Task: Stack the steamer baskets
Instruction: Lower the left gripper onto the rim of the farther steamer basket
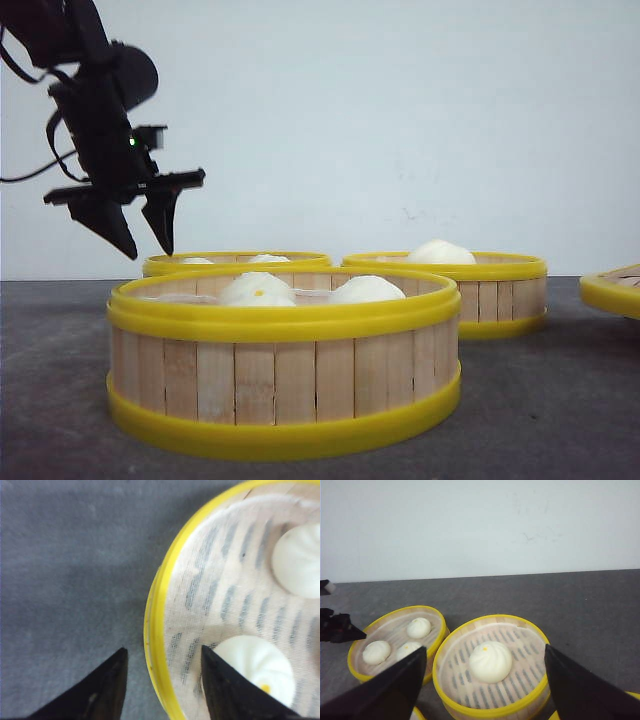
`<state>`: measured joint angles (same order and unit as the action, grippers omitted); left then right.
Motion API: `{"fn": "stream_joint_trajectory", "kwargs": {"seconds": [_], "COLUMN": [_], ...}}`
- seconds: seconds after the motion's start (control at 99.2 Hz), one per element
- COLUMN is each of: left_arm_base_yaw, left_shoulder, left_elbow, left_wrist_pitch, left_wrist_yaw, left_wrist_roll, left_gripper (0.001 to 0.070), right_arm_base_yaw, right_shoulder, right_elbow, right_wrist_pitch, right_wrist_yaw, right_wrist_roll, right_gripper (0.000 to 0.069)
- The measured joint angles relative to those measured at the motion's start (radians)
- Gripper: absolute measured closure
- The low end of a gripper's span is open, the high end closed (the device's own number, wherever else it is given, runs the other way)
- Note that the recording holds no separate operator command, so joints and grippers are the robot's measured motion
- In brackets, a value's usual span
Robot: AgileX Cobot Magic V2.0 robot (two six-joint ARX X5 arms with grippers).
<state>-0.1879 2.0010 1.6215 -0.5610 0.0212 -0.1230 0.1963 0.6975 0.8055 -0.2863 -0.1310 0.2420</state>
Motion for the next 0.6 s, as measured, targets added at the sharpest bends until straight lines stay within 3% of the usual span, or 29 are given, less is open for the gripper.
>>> {"fn": "stream_joint_trajectory", "kwargs": {"seconds": [0.333, 0.605], "left_arm_base_yaw": [0.000, 0.000], "left_shoulder": [0.051, 0.055], "left_elbow": [0.014, 0.014], "left_wrist_pitch": [0.009, 0.015], "left_wrist_yaw": [-0.001, -0.023], "left_wrist_roll": [0.000, 0.000], "left_gripper": [0.0449, 0.0584], "right_arm_base_yaw": [0.001, 0.025], "right_shoulder": [0.057, 0.076], "right_elbow": [0.000, 0.000], "right_wrist_pitch": [-0.019, -0.015], "right_wrist_yaw": [0.000, 0.000], "right_wrist_roll": [0.001, 0.001], "right_gripper": [0.0225, 0.0225]}}
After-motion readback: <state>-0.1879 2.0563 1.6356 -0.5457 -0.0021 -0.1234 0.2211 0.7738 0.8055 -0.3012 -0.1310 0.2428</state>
